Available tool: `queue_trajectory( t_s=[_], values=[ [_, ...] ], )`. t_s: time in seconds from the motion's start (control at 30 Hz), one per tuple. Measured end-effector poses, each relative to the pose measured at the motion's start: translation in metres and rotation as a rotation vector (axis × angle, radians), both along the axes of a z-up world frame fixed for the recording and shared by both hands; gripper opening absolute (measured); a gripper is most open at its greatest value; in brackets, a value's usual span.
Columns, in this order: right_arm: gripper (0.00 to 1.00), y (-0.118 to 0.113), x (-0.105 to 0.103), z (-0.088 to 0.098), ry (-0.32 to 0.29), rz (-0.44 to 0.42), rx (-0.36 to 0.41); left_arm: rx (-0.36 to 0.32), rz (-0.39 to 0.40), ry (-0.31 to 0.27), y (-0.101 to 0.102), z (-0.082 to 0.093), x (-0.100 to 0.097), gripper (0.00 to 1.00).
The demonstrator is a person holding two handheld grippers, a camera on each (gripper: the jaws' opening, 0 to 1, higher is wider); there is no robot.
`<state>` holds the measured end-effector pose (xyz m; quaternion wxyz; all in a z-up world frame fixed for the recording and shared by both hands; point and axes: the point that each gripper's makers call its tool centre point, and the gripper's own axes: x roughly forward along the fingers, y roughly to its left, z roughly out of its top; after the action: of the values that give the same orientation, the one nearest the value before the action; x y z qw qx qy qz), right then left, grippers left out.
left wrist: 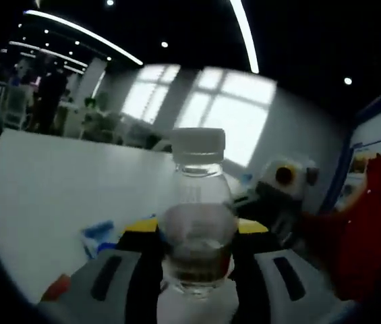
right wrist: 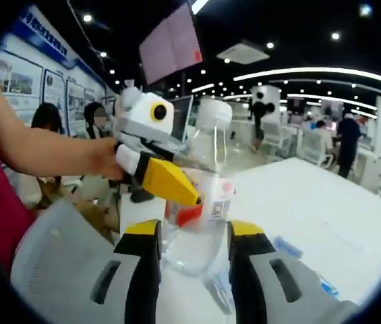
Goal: Arrange the tabletop items into an orderly group along one side of the table until the central work area is clear of visible clutter.
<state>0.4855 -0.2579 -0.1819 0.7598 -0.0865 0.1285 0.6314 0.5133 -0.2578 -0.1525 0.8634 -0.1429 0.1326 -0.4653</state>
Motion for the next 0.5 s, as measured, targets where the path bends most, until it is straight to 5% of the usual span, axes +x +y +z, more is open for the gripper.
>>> queue_trajectory(
  t_s=[0.23, 0.5],
  values=[
    [0.53, 0.015, -0.018, 0.011, 0.137, 0.177, 0.039, -0.012, -0.13, -0.056, 0.001, 0.022, -0.021, 0.37],
    [0.51, 0.045, -0.03, 0.024, 0.169, 0.314, 0.053, -0.014, -0.245, -0.076, 0.004, 0.036, -0.037, 0.37]
  ],
)
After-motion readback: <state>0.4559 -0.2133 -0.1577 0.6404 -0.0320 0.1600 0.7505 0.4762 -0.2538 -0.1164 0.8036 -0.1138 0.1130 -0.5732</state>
